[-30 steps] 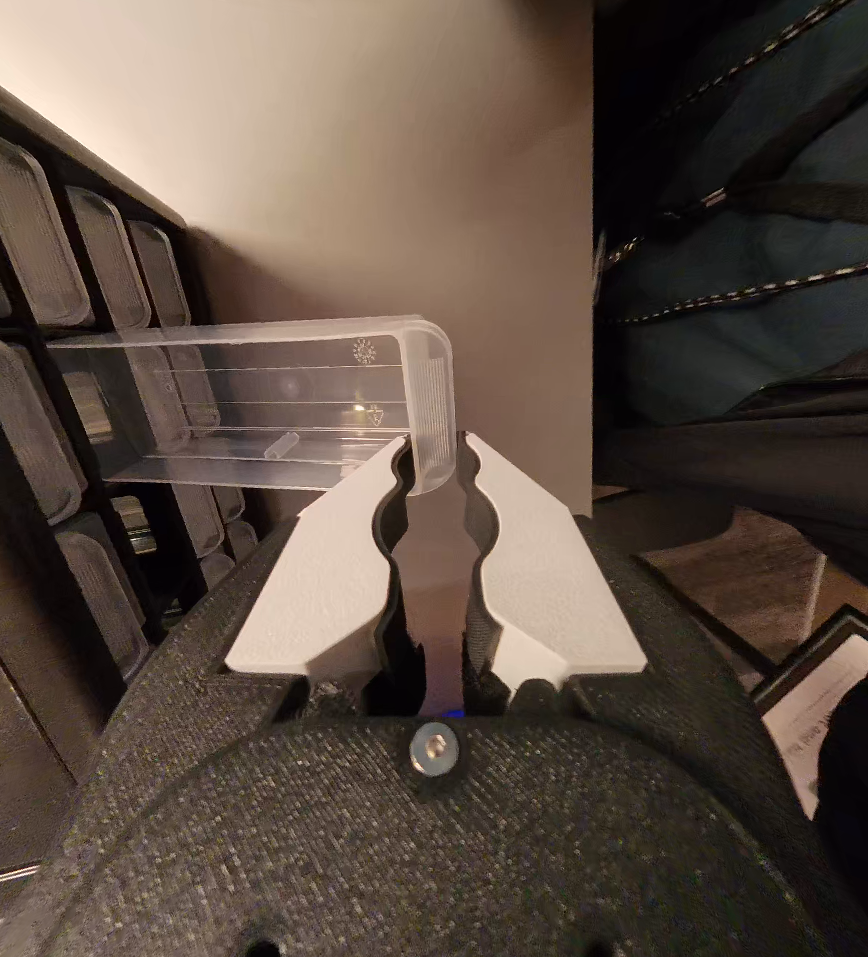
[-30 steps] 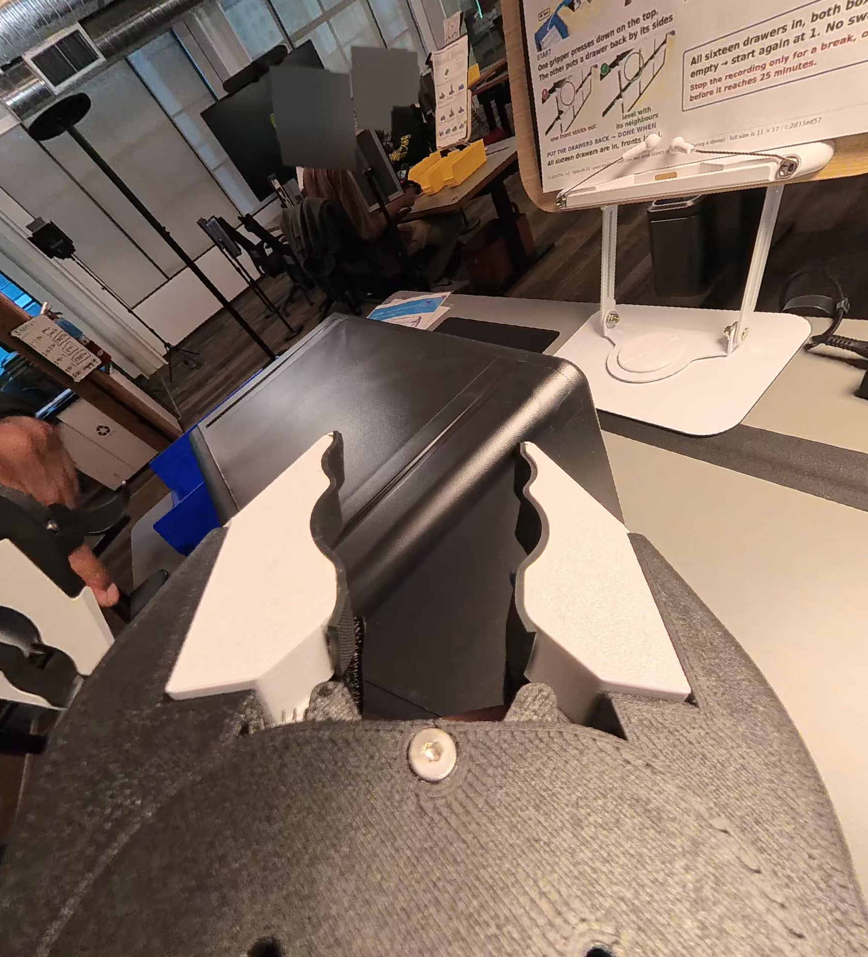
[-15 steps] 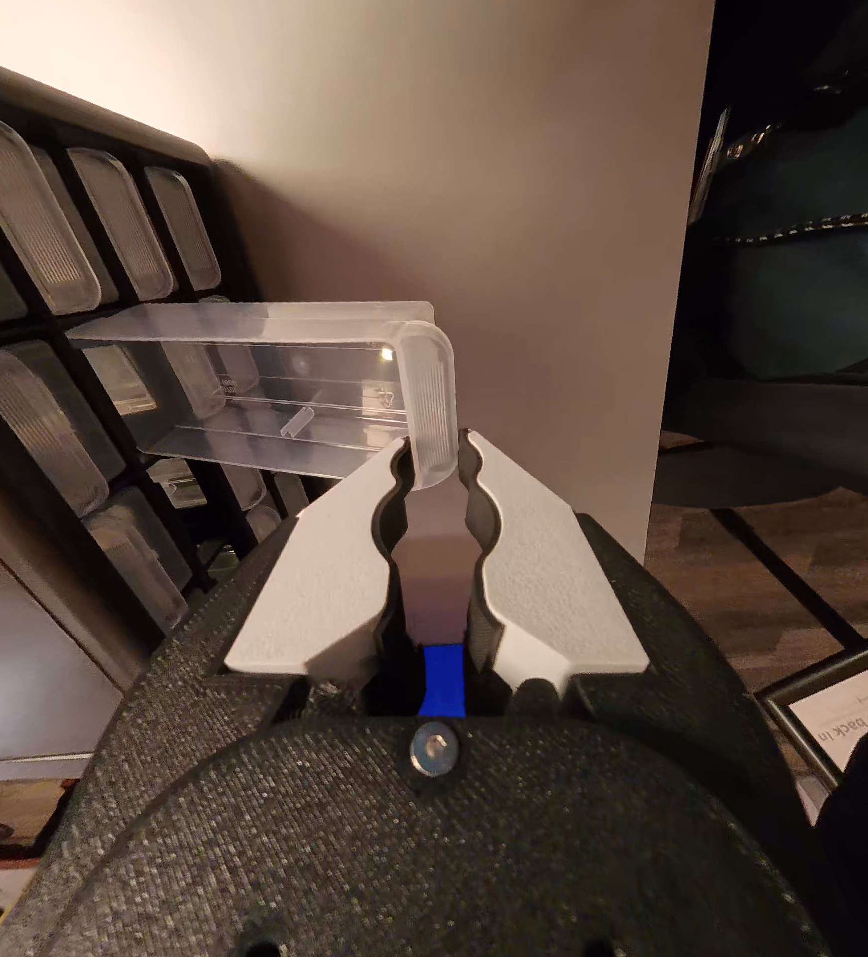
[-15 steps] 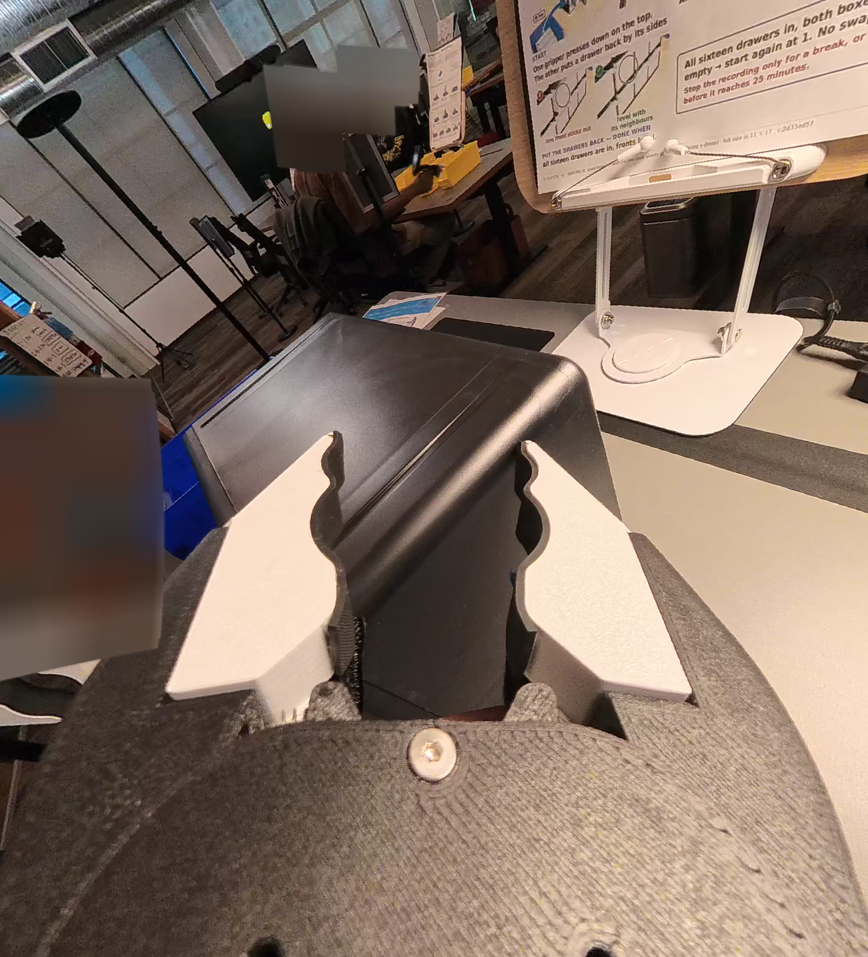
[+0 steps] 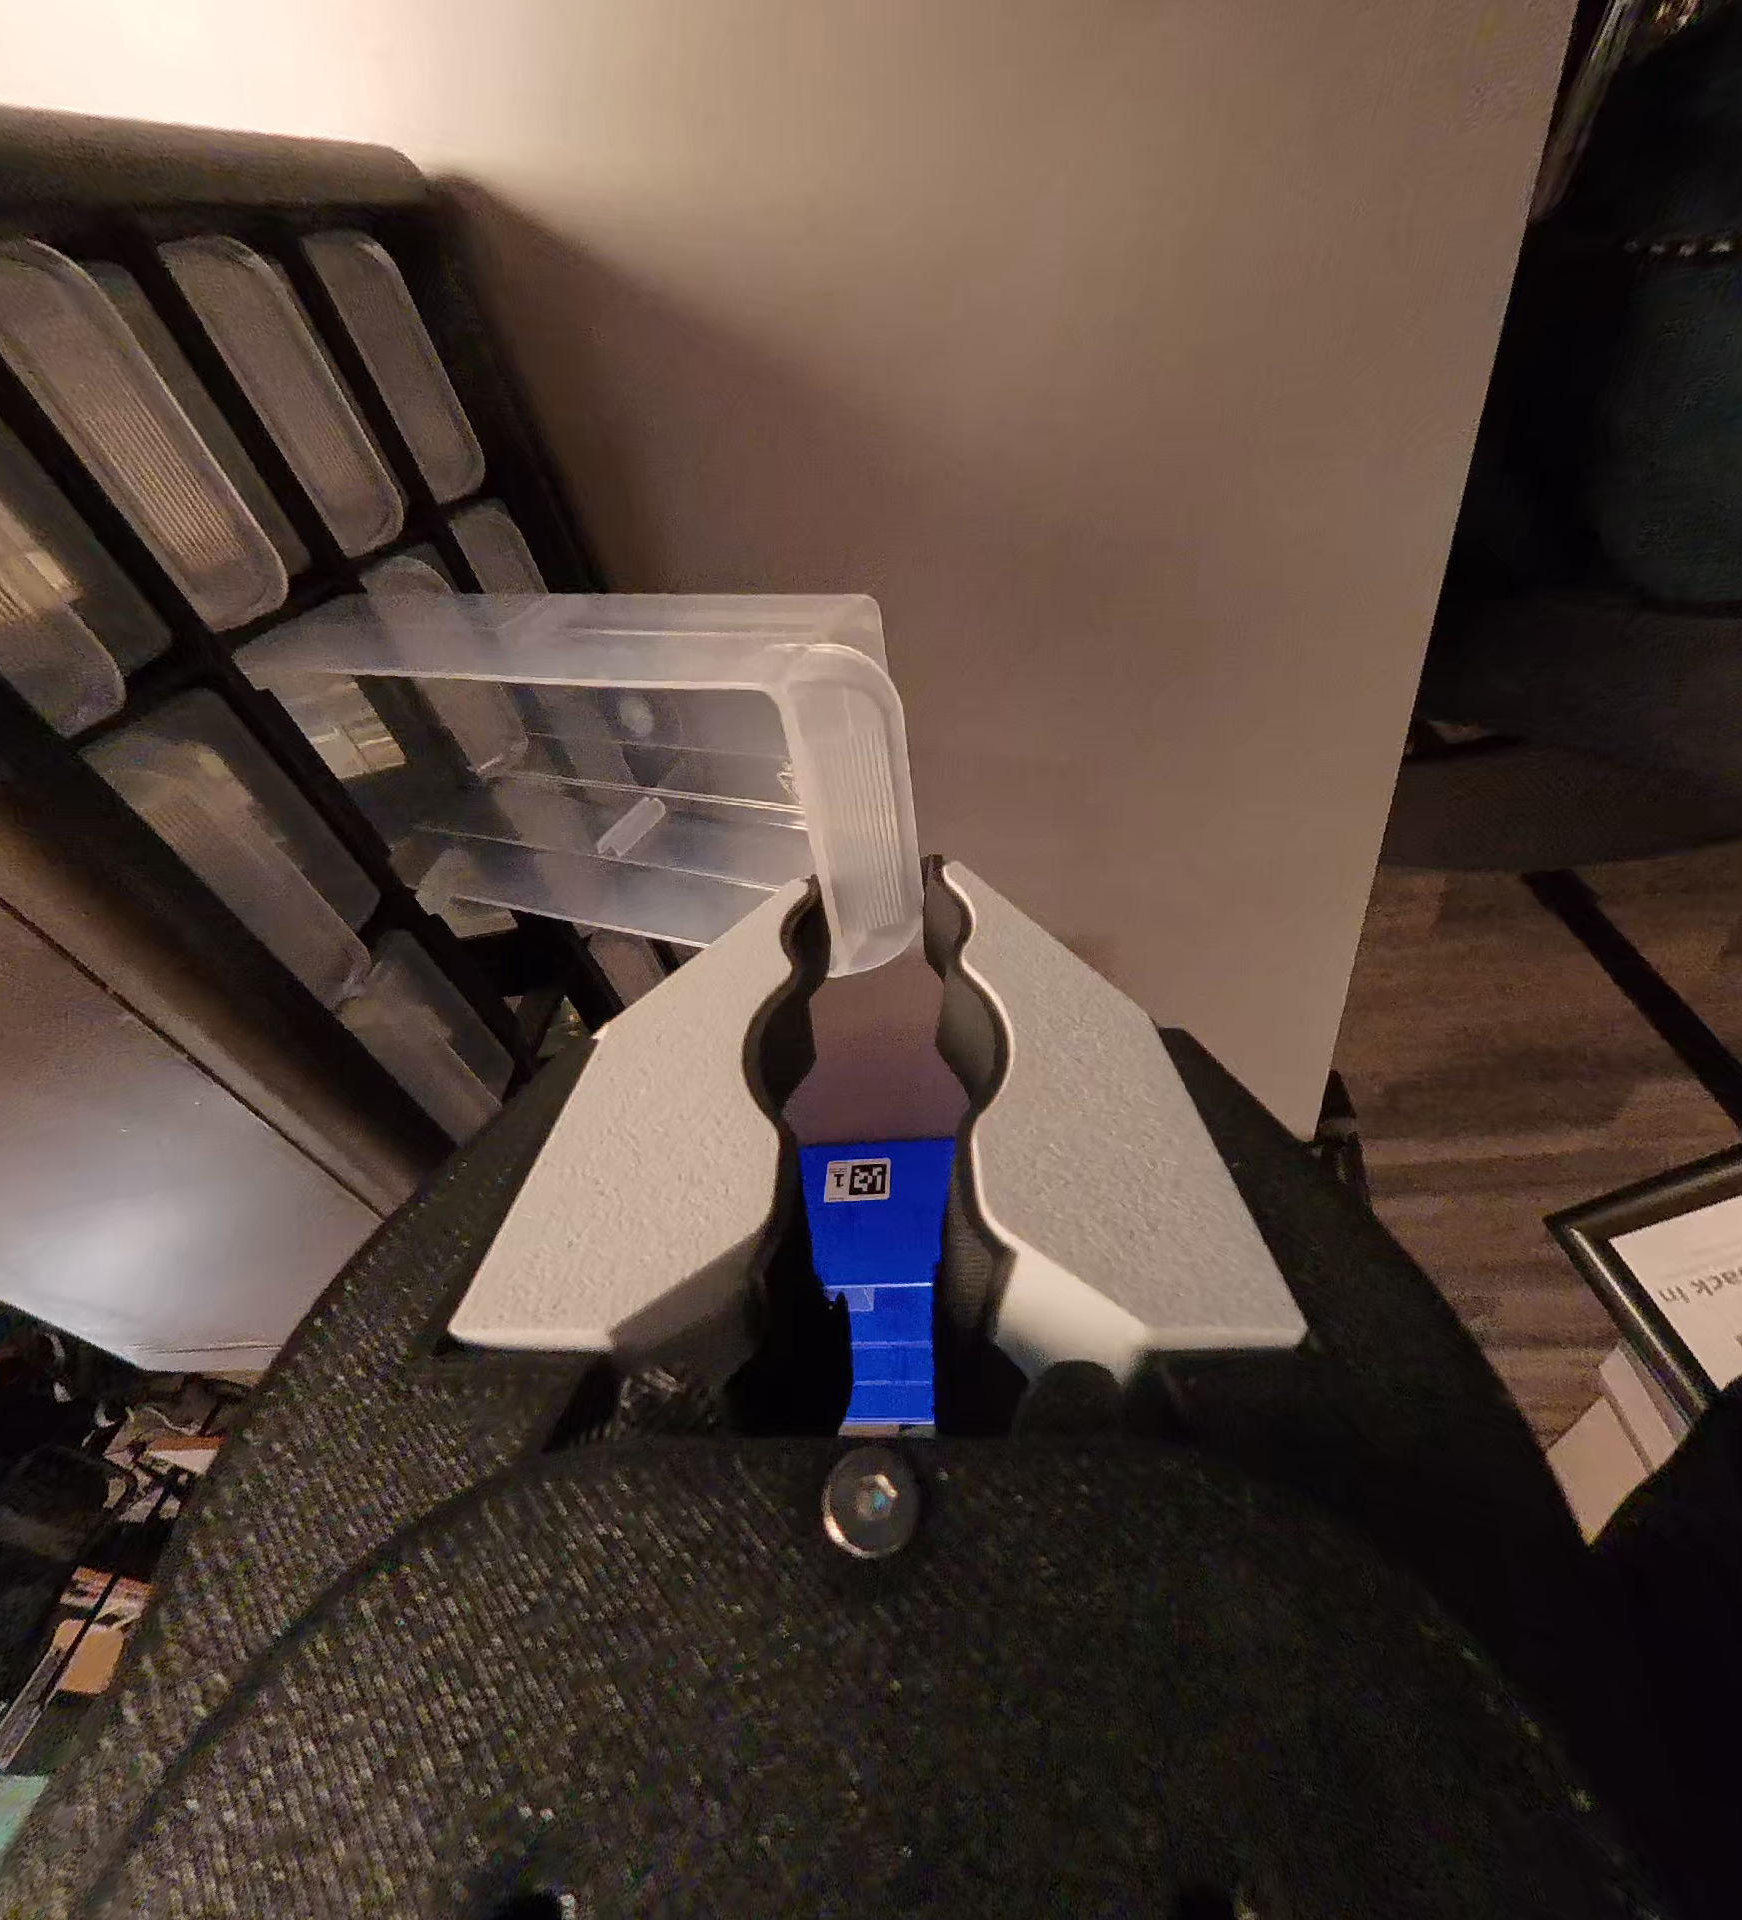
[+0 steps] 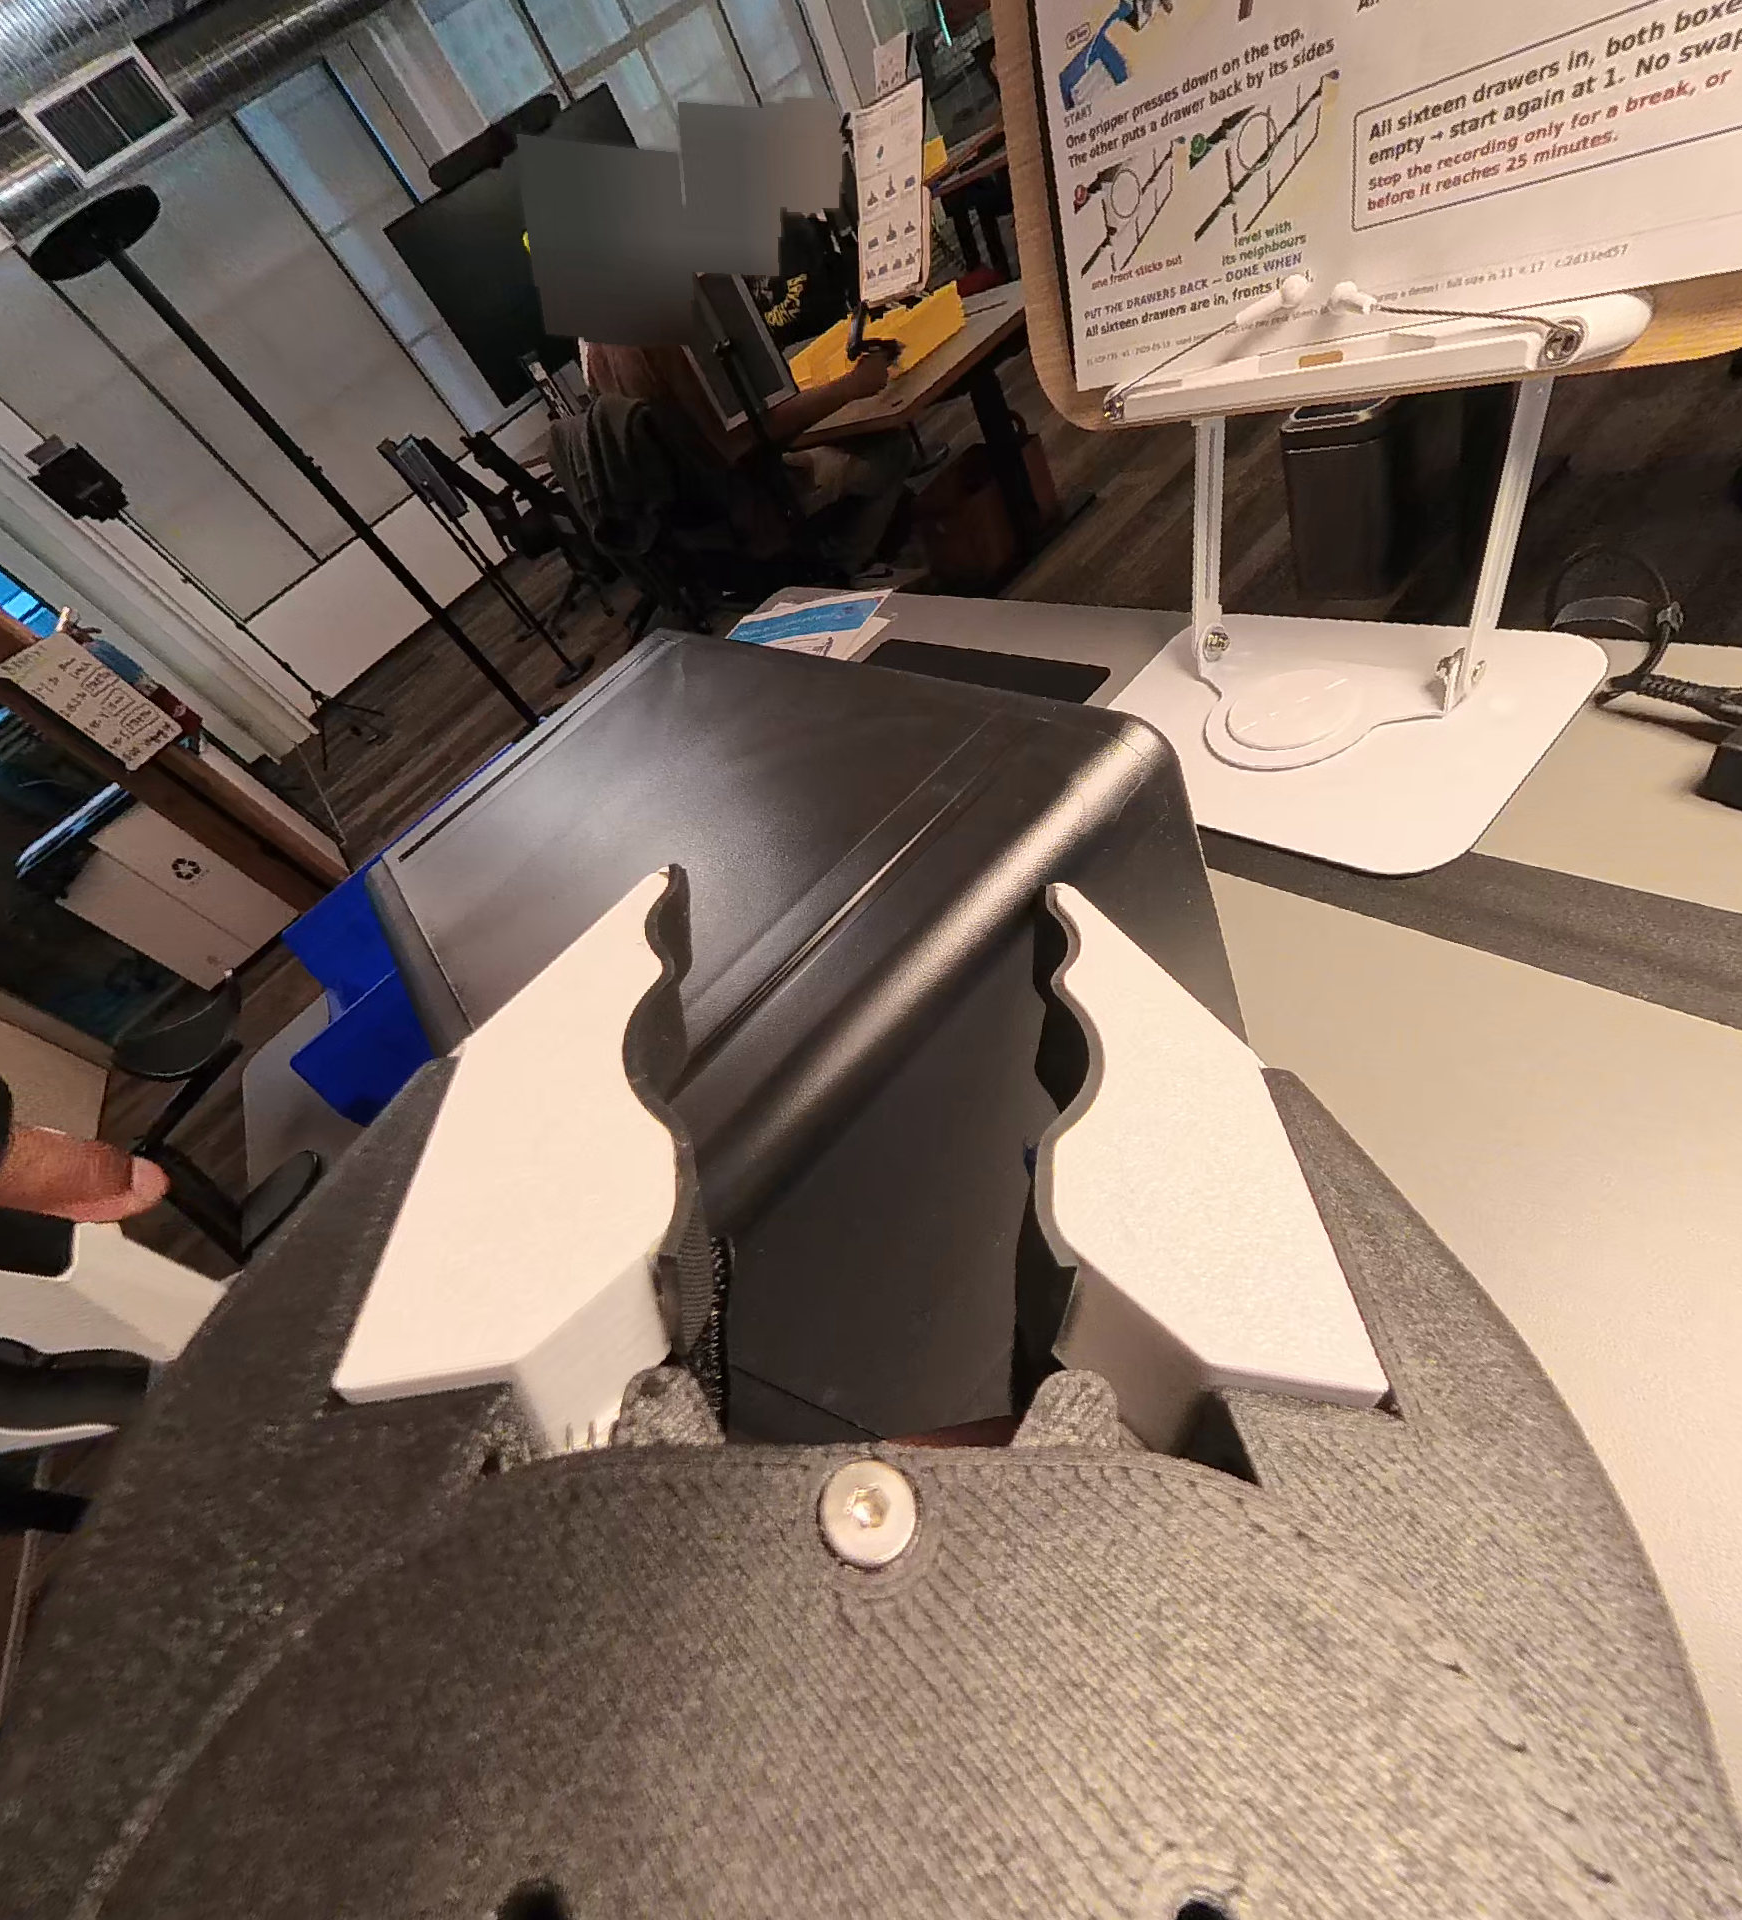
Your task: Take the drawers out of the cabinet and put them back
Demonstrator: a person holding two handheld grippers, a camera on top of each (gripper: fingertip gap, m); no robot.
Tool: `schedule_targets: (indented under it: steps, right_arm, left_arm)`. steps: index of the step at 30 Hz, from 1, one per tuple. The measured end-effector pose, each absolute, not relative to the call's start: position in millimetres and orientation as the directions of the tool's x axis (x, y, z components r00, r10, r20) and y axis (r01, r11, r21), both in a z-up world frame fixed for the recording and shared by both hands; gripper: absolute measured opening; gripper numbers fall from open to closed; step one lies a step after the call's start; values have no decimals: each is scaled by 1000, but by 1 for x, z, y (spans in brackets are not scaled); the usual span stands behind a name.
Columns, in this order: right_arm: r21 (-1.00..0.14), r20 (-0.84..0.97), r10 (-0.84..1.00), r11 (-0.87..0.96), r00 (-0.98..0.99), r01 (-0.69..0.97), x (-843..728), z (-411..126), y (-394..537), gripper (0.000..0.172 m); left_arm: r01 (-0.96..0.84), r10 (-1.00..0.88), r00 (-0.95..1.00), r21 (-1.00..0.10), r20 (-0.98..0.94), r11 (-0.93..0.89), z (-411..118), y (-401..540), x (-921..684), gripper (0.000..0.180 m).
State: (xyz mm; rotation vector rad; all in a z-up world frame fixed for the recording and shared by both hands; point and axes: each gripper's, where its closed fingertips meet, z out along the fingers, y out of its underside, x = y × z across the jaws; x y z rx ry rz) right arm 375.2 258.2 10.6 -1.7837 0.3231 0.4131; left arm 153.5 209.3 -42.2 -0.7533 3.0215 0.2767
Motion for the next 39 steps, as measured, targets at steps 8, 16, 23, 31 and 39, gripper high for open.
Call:
schedule_targets:
  steps: [8, 16, 23, 31, 39]
  right_arm:
    - [-870, -442, 9, -247, 897, -427, 373, 12, 258, 70]
    - [-871, -440, 11, -248, 898, -424, 373, 12, 257, 70]
    - [-871, -442, 14, -245, 897, -426, 374, 12, 257, 69]
    - [-872, -439, 14, -247, 898, -422, 374, 12, 257, 68]
    - [-877, -425, 1, -248, 905, -411, 373, 11, 257, 69]
  left_arm:
    - [-485, -476, -874, 126, -93, 865, -65, 202, 157, 17]
    - [-631, -605, -724, -35, -332, 775, -103, 227, 181, 42]
    - [-618, -640, -366, -337, -676, 710, -68, 254, 213, 47]
    - [-403, -818, 30, -756, -574, 515, -70, 244, 200, 45]
    - [-142, -967, 157, -974, -199, 177, -89, 215, 217, 39]
